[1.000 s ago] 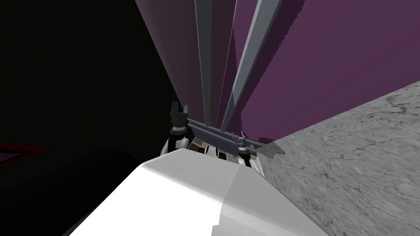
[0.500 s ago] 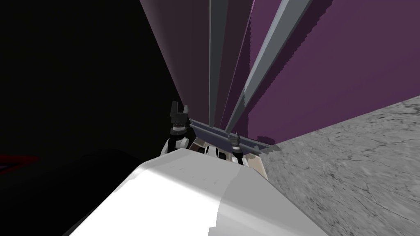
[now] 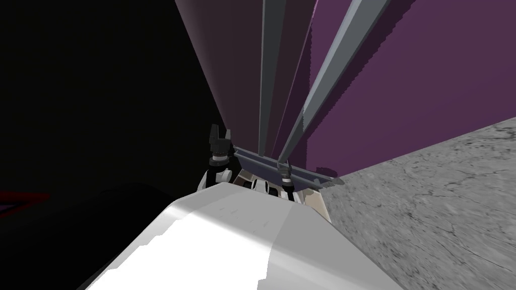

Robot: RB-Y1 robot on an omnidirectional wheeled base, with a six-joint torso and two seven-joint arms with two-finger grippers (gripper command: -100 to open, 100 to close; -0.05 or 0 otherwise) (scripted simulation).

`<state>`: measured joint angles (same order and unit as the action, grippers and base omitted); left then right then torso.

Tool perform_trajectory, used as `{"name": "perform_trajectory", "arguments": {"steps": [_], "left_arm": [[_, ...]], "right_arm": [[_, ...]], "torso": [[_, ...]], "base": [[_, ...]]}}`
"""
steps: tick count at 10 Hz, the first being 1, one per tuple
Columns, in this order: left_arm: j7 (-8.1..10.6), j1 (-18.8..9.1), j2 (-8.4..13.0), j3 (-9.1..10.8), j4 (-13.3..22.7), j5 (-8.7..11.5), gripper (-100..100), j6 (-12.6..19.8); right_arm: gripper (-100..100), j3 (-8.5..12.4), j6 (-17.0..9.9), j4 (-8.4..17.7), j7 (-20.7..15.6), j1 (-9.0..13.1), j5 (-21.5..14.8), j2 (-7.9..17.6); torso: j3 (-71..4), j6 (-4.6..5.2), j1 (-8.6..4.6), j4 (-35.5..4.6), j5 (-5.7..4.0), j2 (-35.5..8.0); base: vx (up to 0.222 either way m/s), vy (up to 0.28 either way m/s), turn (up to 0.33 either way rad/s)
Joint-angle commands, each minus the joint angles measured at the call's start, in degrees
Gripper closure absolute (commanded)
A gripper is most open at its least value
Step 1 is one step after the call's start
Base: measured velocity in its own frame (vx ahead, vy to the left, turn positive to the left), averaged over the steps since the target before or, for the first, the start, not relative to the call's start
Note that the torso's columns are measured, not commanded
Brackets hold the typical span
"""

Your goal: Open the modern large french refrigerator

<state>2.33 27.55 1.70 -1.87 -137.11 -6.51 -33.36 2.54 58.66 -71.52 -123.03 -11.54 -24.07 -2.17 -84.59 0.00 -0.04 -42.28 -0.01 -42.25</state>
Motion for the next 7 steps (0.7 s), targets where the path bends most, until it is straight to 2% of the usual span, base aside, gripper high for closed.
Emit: {"name": "perform_trajectory", "arguments": {"steps": [1,2,3,4,6,7], "left_arm": [[0.0,0.0,0.0,0.0,0.0,0.0,0,0.0],[0.0,0.0,0.0,0.0,0.0,0.0,0,0.0],[0.0,0.0,0.0,0.0,0.0,0.0,0,0.0],[0.0,0.0,0.0,0.0,0.0,0.0,0,0.0],[0.0,0.0,0.01,0.01,0.0,0.0,0,0.0],[0.0,0.0,0.01,0.01,0.0,0.0,0,0.0]], "right_arm": [[-100,0.1,-2.77,-1.4,1.08,1.45,-0.24,0.34],[-100,0.12,-3.76,-1.94,1.45,1.99,-0.34,0.45],[-100,0.13,-2.98,-1.42,1.11,1.77,-0.27,0.35],[100,0.06,-1.29,-0.6,0.52,0.65,-0.08,0.17],[100,0.01,0.69,0.46,-0.23,-0.42,0.13,-0.05],[100,0.31,0.21,-0.5,0.13,0.06,0.29,0.1]], "torso": [[0.01,0.0,0.04,0.0,0.01,-0.01],[0.02,0.0,0.05,0.0,0.02,-0.03],[0.02,0.0,0.06,-0.01,0.02,-0.04],[0.03,0.01,0.01,-0.01,0.0,-0.05],[0.02,-0.2,0.09,0.33,-0.15,0.08],[-0.02,-0.2,0.23,0.35,-0.11,0.15]], "base": [[0.005,0.02,-0.006],[0.003,0.021,-0.007],[0.002,0.01,-0.001],[0.006,-0.021,-0.004],[0.0,-0.046,0.001],[-0.011,-0.022,-0.007]]}}
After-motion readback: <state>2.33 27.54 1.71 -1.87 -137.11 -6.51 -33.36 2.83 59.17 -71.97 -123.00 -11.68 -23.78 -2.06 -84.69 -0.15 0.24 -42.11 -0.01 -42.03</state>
